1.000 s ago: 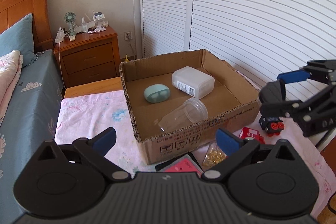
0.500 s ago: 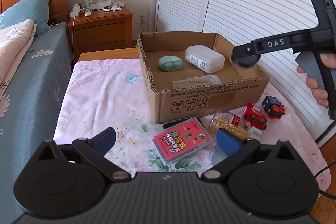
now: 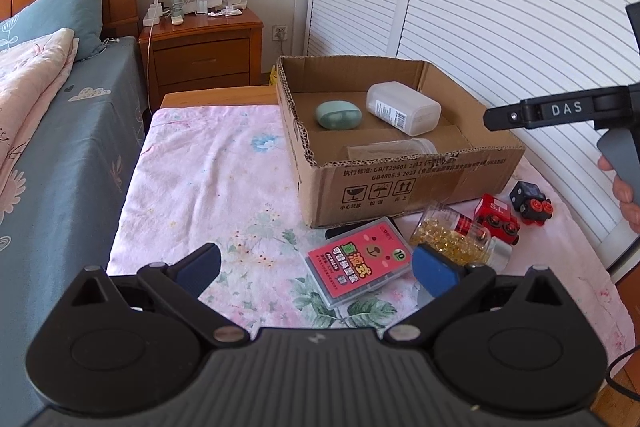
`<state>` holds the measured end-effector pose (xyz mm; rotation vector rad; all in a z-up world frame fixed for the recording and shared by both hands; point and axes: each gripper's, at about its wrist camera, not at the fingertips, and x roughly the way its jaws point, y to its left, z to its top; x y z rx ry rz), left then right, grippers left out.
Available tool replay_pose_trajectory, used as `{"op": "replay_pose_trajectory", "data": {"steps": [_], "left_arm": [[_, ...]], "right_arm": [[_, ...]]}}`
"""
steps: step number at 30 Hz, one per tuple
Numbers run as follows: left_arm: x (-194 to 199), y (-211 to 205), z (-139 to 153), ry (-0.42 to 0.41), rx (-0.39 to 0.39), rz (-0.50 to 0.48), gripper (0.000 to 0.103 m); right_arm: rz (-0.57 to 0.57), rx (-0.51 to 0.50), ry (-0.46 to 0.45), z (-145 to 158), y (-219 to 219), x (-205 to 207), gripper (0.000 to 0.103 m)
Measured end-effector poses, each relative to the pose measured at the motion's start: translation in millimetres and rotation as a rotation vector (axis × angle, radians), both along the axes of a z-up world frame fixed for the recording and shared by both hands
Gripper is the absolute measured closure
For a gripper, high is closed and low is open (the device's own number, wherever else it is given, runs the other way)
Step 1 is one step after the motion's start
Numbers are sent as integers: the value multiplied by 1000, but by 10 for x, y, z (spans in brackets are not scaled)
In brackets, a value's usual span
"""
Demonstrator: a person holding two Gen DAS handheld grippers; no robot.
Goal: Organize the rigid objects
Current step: 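Move left tool to red card pack while right tool approaches gray cat figurine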
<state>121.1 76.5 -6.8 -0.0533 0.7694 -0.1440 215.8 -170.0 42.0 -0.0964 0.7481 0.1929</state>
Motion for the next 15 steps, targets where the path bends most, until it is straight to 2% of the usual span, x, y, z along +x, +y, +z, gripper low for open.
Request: {"op": "replay_pose_trajectory", "data": {"steps": [6,15], "left_arm": [[80,12,-95,29,15,13,2],[346,-137,-298,96,40,-6,2]], "right_arm": [[-5,15,16,-209,-90,-277,0],[-10,-30,26,-543,-103,-711,0]]}}
